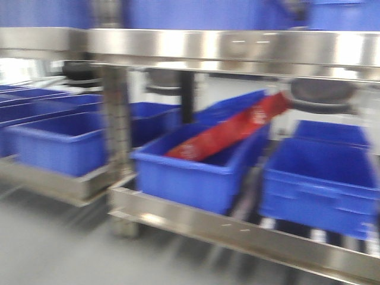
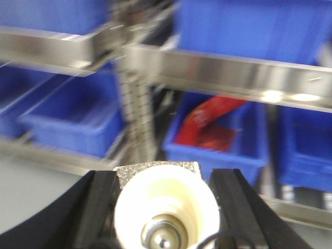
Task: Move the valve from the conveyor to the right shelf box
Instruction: 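Drive the base to the shelf of blue bins, holding both valves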
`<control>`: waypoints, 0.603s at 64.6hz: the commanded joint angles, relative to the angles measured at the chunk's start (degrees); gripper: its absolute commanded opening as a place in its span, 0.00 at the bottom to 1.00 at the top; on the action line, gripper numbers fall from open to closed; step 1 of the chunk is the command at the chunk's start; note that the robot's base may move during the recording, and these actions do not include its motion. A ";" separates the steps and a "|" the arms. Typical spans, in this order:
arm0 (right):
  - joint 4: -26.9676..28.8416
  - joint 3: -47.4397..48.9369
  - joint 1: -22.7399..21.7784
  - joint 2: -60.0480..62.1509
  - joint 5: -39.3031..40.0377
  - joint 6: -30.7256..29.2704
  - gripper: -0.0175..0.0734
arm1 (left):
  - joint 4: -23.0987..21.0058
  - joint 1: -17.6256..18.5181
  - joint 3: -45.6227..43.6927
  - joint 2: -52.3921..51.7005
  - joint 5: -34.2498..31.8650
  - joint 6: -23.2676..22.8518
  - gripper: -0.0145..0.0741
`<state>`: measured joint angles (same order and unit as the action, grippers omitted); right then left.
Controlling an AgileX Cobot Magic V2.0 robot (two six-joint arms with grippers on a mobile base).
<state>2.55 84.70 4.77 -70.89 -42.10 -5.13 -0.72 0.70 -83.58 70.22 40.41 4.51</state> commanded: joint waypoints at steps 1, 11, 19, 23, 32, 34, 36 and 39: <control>-0.49 1.06 -0.13 0.70 4.04 -0.42 0.02 | -0.47 0.01 -0.73 -0.83 -2.83 -0.26 0.04; -0.49 1.06 -0.13 0.70 4.04 -0.42 0.02 | -0.47 0.01 -0.73 -0.83 -2.83 -0.26 0.04; -0.49 1.06 -0.13 0.70 4.04 -0.42 0.02 | -0.47 0.01 -0.73 -0.83 -2.83 -0.26 0.04; -0.49 1.06 -0.13 0.70 4.04 -0.42 0.02 | -0.47 0.01 -0.73 -0.83 -2.83 -0.26 0.04; -0.49 1.06 -0.13 0.70 4.04 -0.42 0.02 | -0.47 0.01 -0.73 -0.83 -2.83 -0.26 0.04; -0.49 1.06 -0.13 0.70 4.04 -0.42 0.02 | -0.47 0.01 -0.73 -0.83 -2.83 -0.26 0.04; -0.49 1.06 -0.13 0.70 4.04 -0.42 0.02 | -0.47 0.01 -0.73 -0.83 -2.83 -0.26 0.04; -0.49 1.06 -0.13 0.70 4.04 -0.42 0.02 | -0.37 0.01 -0.73 -0.83 -2.83 -0.26 0.04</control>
<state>2.44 84.70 4.77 -70.89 -42.10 -5.13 -0.72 0.70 -83.58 70.22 40.41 4.51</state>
